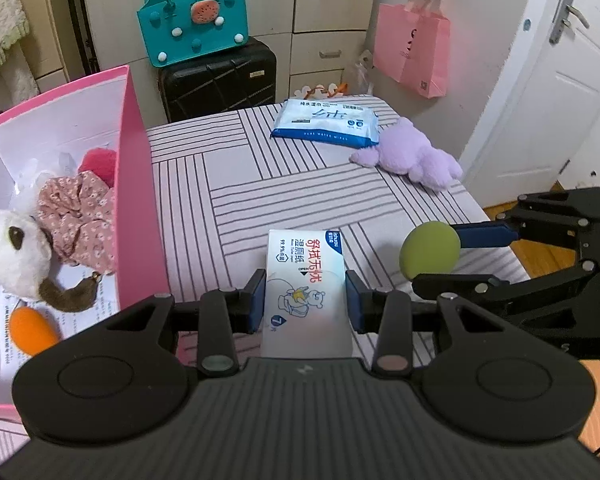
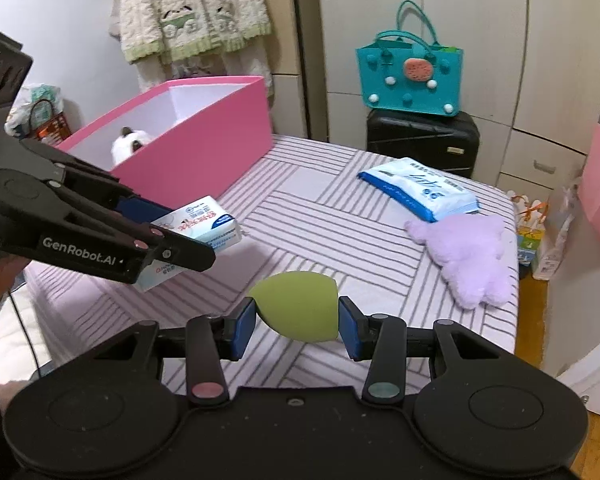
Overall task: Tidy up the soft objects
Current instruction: 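Lift and carry the green sponge and wipes pack toward the pink box with both grippers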
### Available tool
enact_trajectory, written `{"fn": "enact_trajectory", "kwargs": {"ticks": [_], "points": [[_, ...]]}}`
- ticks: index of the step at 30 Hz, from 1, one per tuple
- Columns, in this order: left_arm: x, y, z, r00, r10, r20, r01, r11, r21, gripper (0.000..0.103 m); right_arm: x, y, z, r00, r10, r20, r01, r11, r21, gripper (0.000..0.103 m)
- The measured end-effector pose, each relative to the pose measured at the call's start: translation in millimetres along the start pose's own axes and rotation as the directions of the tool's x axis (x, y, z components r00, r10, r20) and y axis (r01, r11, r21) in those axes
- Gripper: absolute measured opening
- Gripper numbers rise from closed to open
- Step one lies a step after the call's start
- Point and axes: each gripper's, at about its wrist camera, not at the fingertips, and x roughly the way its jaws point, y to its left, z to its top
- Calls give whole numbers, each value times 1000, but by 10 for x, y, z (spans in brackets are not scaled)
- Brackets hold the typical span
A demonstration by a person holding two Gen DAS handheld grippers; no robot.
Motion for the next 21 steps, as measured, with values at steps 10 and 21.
{"fn": "enact_trajectory", "kwargs": {"ticks": [10, 21], "points": [[-379, 70, -76, 997, -60, -52, 62, 998, 33, 39, -181, 179, 53, 990, 133, -49, -132, 991, 9, 49], [-865, 242, -157, 989, -106, -102, 111, 993, 37, 39, -302, 502, 199, 968, 231, -103, -235, 971, -32, 49]]}}
